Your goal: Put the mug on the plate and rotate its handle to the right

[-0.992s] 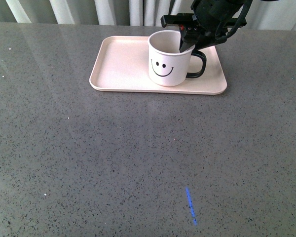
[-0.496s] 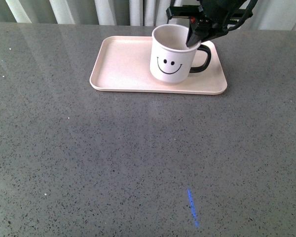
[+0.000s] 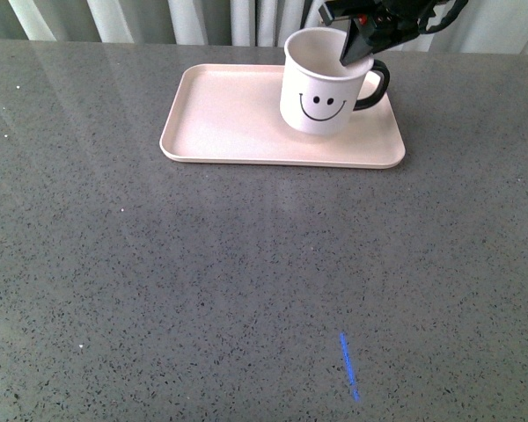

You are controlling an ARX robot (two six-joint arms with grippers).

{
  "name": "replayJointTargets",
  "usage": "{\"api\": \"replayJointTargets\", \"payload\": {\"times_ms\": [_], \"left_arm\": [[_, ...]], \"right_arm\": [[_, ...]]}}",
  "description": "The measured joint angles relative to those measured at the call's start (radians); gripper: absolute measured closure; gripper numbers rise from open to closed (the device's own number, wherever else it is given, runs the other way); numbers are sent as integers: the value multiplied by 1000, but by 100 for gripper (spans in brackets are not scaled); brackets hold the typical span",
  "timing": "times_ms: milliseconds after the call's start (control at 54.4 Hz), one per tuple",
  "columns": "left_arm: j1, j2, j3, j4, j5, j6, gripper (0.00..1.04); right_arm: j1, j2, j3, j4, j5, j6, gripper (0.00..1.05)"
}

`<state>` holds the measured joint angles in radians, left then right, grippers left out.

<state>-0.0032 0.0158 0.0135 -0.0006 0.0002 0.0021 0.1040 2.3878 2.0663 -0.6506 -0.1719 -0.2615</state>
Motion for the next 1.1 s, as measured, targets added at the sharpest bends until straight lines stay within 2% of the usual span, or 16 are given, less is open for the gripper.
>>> {"api": "replayJointTargets", "payload": {"times_ms": [221,1103], "left_arm": [[0,0,0,0,0,0,9],[0,0,0,0,0,0,9]], "right_arm": [[15,54,92,-31,-5,-16,103],[32,135,154,-71,-8,-57,103]]}}
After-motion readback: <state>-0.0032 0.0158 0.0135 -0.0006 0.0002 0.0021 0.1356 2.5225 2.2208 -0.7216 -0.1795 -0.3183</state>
